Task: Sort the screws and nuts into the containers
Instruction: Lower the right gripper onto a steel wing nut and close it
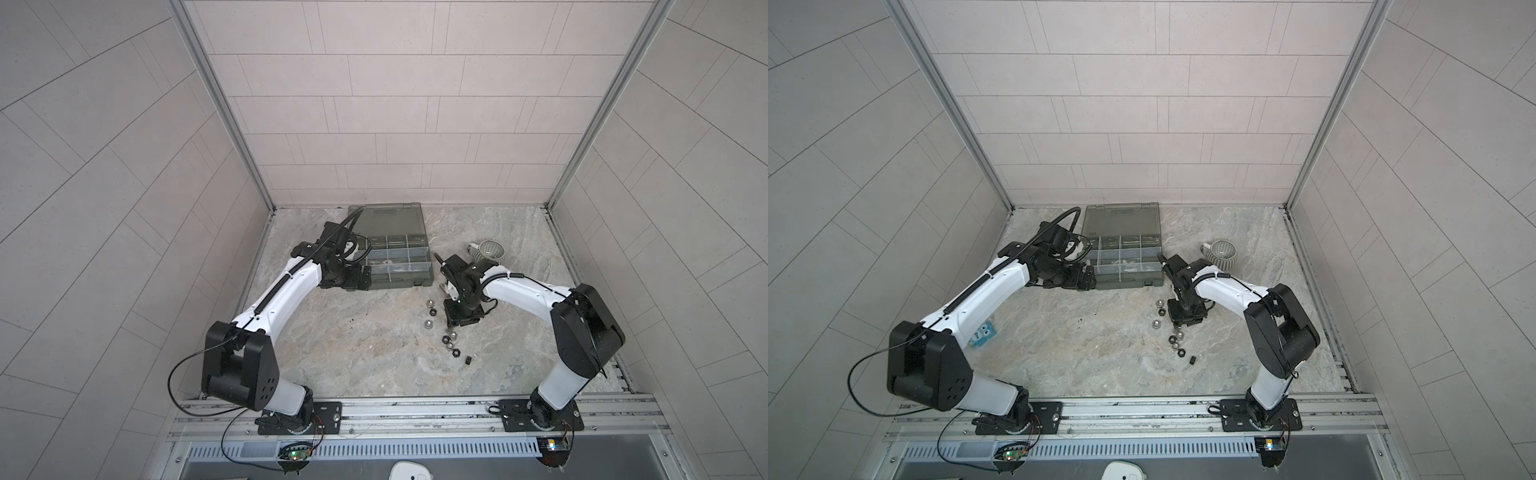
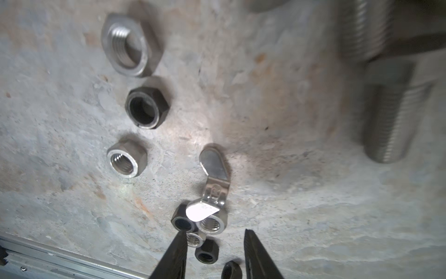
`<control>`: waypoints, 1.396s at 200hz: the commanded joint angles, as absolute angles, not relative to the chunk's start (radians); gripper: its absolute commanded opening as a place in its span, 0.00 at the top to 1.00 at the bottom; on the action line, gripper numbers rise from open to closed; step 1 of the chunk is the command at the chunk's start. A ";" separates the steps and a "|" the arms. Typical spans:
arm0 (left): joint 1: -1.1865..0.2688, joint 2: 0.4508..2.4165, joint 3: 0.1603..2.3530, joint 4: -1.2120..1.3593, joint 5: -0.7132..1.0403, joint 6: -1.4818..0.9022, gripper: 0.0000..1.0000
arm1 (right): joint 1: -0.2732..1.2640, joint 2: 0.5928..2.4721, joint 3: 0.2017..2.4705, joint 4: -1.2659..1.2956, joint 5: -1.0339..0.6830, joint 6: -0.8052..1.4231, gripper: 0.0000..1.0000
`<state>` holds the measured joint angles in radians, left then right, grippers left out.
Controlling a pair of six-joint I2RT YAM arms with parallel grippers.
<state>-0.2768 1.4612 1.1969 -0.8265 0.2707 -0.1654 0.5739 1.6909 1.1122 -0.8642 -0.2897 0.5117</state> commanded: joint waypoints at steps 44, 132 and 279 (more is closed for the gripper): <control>-0.279 1.385 1.169 -0.876 0.214 -0.162 0.00 | 0.597 1.708 1.072 -0.783 -0.286 0.594 0.61; -0.279 1.339 1.153 -0.894 0.181 -0.155 0.00 | 0.595 1.768 1.096 -0.772 -0.232 0.586 0.63; -0.279 1.407 1.215 -0.895 0.185 -0.140 0.00 | 0.566 1.823 1.140 -0.771 -0.257 0.551 0.68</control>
